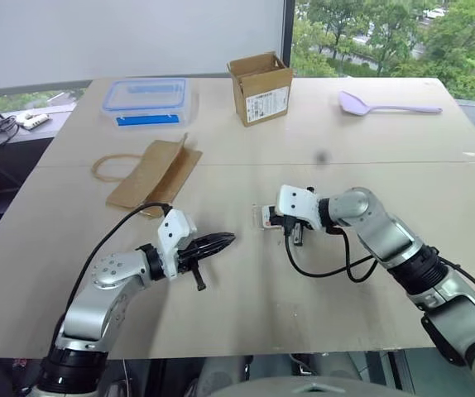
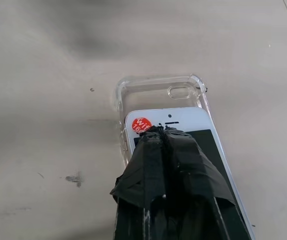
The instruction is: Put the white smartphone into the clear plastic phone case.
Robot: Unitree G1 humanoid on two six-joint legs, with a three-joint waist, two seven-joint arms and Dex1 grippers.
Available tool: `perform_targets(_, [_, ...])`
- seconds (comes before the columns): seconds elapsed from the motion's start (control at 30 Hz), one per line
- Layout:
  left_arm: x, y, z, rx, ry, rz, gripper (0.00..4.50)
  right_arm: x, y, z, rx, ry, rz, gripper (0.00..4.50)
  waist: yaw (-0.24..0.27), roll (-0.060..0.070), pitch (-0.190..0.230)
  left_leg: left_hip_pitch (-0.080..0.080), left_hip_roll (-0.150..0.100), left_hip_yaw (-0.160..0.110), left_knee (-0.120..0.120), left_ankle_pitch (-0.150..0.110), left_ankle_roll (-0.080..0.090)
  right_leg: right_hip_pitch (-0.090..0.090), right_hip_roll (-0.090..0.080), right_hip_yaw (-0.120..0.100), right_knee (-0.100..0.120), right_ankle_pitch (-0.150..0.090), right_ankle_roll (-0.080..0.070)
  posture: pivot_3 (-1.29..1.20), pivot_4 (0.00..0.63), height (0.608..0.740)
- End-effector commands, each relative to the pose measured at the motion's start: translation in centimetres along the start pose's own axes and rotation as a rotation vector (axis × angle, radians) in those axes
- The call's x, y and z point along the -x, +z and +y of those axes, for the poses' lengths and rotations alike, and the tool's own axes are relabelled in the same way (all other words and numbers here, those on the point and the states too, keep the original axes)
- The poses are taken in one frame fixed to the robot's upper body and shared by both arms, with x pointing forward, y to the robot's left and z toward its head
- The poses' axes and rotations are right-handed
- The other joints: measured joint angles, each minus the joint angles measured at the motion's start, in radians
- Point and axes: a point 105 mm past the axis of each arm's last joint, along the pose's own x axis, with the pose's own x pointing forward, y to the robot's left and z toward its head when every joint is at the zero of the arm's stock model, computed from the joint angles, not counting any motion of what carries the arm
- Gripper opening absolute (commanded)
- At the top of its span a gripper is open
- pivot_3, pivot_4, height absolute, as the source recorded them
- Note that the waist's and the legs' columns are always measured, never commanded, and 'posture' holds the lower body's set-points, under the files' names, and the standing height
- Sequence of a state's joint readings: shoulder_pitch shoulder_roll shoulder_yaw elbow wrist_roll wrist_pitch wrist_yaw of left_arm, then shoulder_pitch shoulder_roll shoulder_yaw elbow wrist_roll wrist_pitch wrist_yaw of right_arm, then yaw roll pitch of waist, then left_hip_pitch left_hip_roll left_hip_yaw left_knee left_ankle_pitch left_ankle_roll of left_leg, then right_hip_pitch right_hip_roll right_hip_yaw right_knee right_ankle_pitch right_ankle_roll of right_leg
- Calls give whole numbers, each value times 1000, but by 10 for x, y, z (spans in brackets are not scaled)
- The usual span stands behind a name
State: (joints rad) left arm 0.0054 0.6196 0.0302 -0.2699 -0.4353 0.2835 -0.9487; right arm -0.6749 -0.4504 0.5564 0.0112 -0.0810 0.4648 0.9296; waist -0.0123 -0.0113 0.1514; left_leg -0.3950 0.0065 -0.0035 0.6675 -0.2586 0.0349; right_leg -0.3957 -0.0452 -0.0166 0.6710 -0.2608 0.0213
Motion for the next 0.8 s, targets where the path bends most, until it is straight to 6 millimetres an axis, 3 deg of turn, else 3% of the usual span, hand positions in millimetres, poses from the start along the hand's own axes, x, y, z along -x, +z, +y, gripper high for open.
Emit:
perform_targets(0.03, [2,11,-1,-29,2,-25,52,-11,-34,15,-34,55,123,0,0,0,0,0,0,0,0,0,0,0,0,0,0,0,0,0,150,740])
perform_targets(0.53, [6,-1,1,-19,21,-25,52,-29,-50,37,-55,130,149,0,-2,0,-7,4,1,0,0,0,0,2,-1,1,0,-1,-2,0,150,740])
perform_targets(0.7, [2,3,4,-2,32,-37,52,-16,-14,20,-147,42,-56,0,-1,1,-7,4,1,0,-1,0,0,2,-2,1,0,-1,-2,0,150,740])
perform_targets(0.8, [-4,7,13,11,74,-33,52,15,20,-10,-202,-122,-213,0,2,2,-4,-2,1,0,-2,0,0,-1,-3,1,-2,0,-2,0,150,740])
